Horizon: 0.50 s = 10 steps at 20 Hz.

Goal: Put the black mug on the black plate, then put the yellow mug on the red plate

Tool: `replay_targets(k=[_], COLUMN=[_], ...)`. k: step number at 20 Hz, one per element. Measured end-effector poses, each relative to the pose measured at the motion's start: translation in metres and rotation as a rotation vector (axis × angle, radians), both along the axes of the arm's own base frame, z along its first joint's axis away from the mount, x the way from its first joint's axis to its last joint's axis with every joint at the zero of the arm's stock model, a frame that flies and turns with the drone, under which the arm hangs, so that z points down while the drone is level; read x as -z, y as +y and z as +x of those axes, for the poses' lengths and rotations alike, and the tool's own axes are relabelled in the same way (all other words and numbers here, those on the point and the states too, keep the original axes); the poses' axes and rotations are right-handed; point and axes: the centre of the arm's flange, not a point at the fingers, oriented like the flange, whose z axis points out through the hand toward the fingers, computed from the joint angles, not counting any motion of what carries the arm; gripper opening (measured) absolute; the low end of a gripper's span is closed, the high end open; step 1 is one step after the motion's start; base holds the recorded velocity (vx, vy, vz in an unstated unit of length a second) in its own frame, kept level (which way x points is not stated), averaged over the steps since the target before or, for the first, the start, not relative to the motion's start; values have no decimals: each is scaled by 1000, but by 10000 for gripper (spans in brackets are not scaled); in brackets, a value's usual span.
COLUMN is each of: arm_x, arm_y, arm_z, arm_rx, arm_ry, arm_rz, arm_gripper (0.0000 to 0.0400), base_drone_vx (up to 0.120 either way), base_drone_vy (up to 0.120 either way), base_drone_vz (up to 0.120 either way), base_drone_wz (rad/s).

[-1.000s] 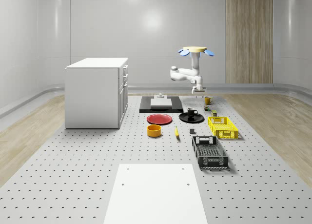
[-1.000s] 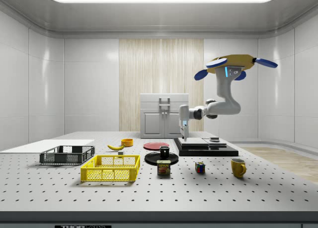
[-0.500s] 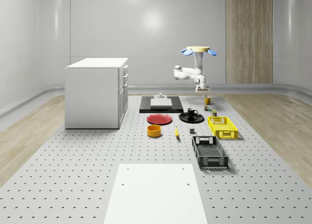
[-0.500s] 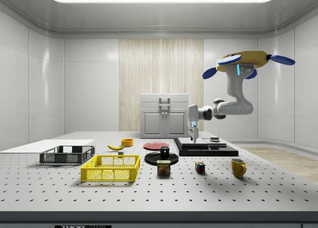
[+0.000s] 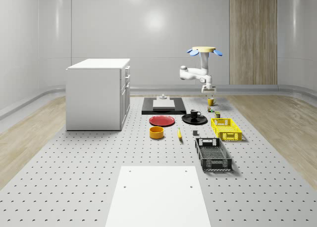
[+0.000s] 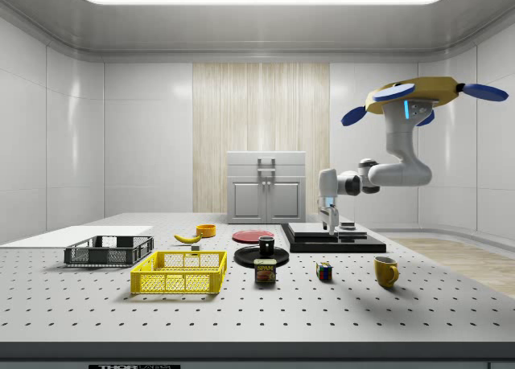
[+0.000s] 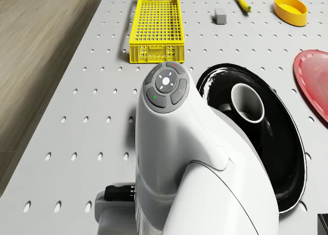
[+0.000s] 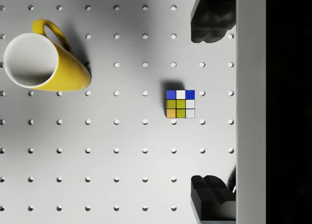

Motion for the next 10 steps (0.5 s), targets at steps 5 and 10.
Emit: replay_targets(k=[5, 10], arm_x=[0, 0], arm_y=[0, 0], arm_z=[0, 0], arm_rx=[0, 0], arm_ry=[0, 0], arm_rz=[0, 0], arm_gripper=[400, 400], base_drone_vx=[-120, -120], base_drone_vy=[0, 48], base_drone_vz=[0, 0], base_drone_wz=[0, 0])
